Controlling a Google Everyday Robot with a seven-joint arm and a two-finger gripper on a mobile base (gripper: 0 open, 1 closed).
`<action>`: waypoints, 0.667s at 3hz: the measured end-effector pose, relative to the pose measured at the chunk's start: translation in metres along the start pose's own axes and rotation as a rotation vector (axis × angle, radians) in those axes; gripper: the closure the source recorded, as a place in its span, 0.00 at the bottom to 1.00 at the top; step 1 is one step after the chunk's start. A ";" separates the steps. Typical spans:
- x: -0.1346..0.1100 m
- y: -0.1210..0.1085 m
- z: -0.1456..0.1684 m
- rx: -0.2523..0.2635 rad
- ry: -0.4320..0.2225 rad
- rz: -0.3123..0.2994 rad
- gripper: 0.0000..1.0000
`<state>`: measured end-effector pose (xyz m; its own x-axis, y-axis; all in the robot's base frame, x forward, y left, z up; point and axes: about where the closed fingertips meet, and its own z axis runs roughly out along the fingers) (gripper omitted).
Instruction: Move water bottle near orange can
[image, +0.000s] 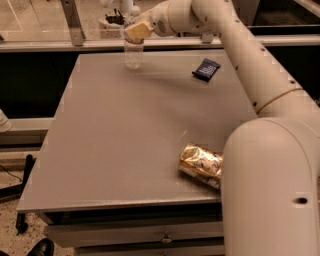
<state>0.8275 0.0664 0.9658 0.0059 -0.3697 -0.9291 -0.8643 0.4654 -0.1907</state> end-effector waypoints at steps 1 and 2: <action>0.001 0.007 -0.069 0.012 0.017 0.013 1.00; 0.006 0.028 -0.144 0.023 0.054 0.028 1.00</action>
Offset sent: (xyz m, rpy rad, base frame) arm -0.1740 -0.1792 0.0539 -0.0725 0.0700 -0.0801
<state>0.7313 -0.0387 1.0007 -0.0459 -0.3992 -0.9157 -0.8519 0.4944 -0.1728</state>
